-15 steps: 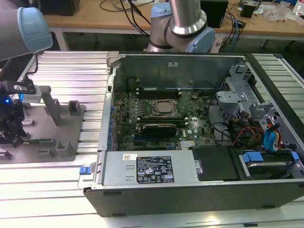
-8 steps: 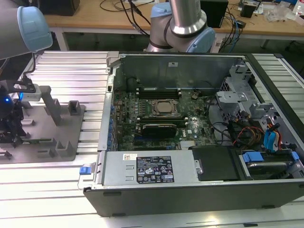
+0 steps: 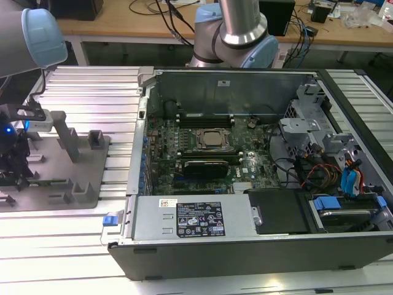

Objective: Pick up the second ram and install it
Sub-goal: 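Pick up the second ram and move it above second insertion slot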

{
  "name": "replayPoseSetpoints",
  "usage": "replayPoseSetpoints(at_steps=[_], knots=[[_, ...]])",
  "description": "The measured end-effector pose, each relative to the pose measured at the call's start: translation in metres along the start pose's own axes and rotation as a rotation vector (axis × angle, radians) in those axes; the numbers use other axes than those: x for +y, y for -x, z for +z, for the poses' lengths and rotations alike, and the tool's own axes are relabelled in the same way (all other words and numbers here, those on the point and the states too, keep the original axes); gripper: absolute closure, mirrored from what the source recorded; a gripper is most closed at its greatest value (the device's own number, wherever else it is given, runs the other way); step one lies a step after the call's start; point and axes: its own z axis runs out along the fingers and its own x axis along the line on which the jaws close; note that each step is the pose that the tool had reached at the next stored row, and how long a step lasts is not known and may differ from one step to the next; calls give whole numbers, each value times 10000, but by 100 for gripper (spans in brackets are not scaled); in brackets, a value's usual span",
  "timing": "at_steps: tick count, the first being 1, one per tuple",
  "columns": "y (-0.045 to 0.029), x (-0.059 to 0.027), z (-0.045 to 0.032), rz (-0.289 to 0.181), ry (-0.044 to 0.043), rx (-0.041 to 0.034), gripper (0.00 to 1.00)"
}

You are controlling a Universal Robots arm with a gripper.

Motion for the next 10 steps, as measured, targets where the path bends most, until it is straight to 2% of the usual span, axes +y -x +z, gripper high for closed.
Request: replayPoseSetpoints(at_steps=[6,10], knots=[[-28,0,2,1,1,1,81],[-29,-35,8,-14,2,1,81]])
